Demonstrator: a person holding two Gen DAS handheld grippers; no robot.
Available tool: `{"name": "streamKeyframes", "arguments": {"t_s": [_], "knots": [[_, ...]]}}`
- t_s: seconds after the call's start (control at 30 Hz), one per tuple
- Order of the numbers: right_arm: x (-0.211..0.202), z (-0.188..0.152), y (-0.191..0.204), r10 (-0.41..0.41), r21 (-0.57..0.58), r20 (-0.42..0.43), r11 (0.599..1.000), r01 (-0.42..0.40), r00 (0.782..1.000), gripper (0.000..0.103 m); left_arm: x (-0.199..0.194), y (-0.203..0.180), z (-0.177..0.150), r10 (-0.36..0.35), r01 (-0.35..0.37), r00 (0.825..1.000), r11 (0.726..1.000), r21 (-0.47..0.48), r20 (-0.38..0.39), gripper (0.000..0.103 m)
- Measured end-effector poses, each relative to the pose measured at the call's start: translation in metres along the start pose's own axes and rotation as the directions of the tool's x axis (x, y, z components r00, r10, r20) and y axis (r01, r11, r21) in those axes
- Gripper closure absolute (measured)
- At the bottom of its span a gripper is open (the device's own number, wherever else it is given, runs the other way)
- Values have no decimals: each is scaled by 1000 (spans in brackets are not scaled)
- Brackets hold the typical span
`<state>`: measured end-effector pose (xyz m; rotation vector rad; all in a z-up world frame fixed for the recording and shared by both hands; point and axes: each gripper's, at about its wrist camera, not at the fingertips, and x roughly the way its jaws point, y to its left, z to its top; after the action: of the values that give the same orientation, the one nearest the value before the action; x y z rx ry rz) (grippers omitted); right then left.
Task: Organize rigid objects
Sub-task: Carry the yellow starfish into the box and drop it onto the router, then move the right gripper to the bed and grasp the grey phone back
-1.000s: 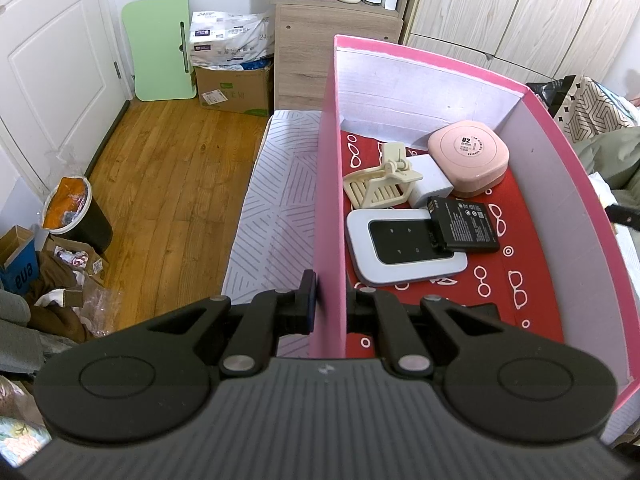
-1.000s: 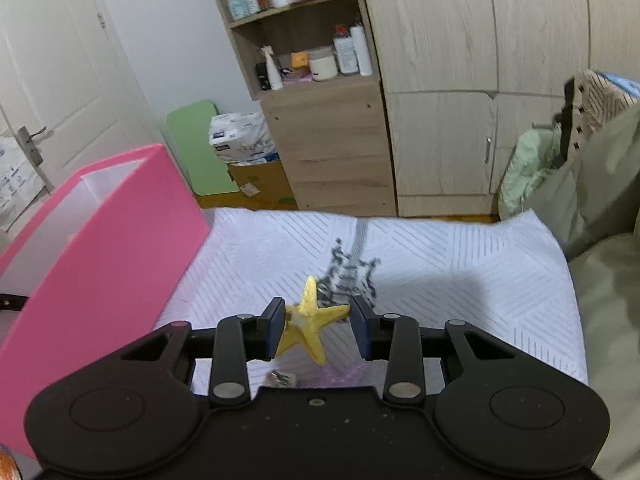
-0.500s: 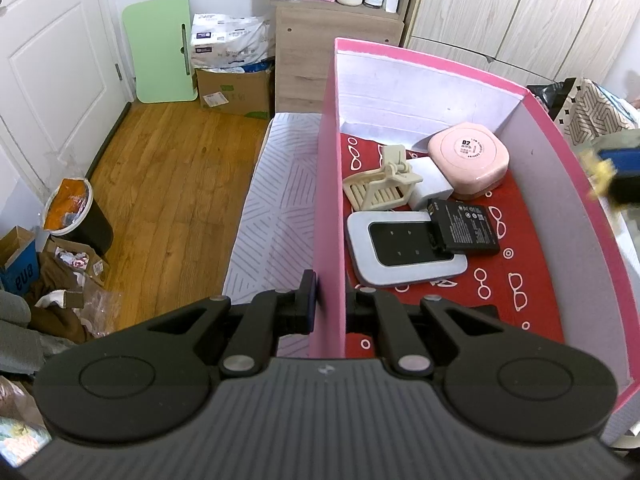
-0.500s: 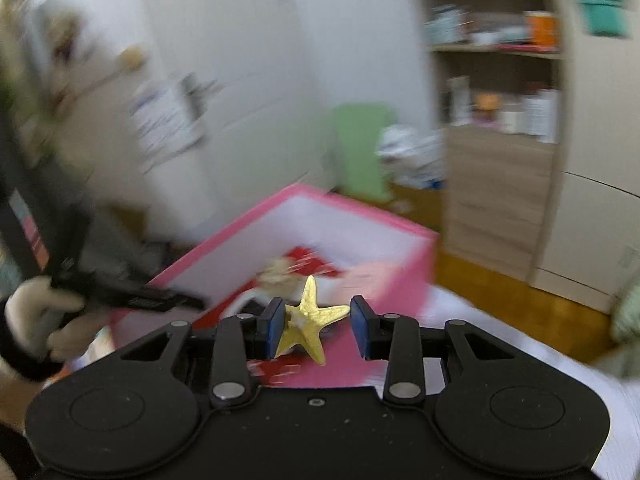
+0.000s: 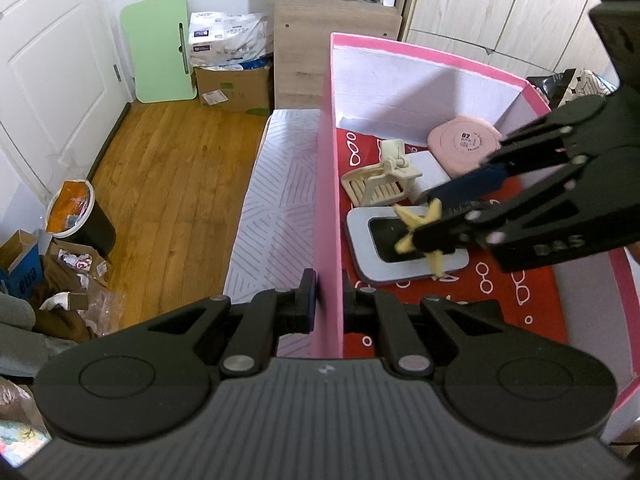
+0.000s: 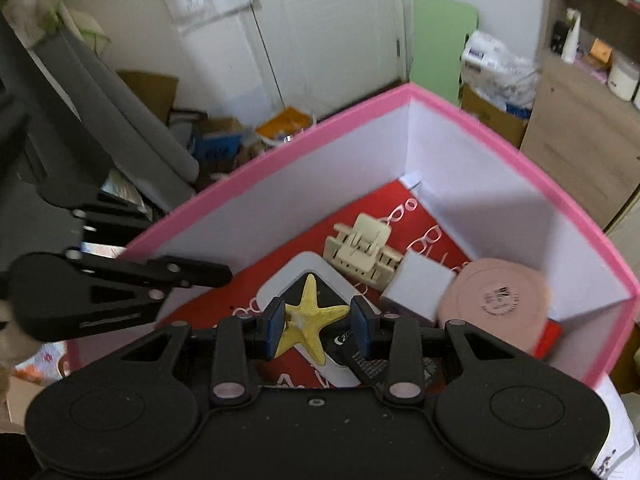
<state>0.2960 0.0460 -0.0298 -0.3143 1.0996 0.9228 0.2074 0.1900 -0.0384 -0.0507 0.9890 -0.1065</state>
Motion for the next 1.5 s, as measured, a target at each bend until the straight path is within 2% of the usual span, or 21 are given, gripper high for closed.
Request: {"name": "streamKeyframes", "arguments": {"t_s": [0.1,0.17,0.3,0.43,0.53,0.77,0.9,1.03,1.17,1.43,1.5], "knots": [[5,-1,2,-53,-31,11,998,53,999,61,2,1,1,3,-3,999,1000,5,-33,96],[0,-1,1,-40,-17,34,999,41,999,61,3,1,3,2,-2,998,1000,8,-55,96],[-33,-12,0,-28,33,134,999,24,991,61,3,-4,4,16,-12,996,999,51,-83,96],[-80,-39,9,-38,64,246,998,22,968,57,-1,-9,6,29,-17,994,994,108,-109,96],[-108,-60,13,-76,87,307,995,51,949,55,-5,-17,6,50,-31,992,987,155,-120,94],[-149,-128,7,-205,222,366,967,129,908,52,-12,-25,6,88,-62,989,977,205,-120,94],[-153,-160,-4,-254,297,350,943,150,902,45,-12,-32,4,128,-95,985,964,248,-117,94],[-151,-191,-10,-307,333,298,921,202,904,45,-13,-32,6,137,-103,982,966,239,-128,94],[-155,-224,-6,-349,300,244,914,272,905,45,-12,-33,5,148,-116,981,965,234,-125,94],[-140,-268,-15,-327,244,130,926,289,936,40,-13,-29,6,135,-112,983,978,173,-123,94],[-135,-273,-15,-333,209,107,929,307,937,35,-13,-31,5,144,-122,983,977,174,-118,94]]}}
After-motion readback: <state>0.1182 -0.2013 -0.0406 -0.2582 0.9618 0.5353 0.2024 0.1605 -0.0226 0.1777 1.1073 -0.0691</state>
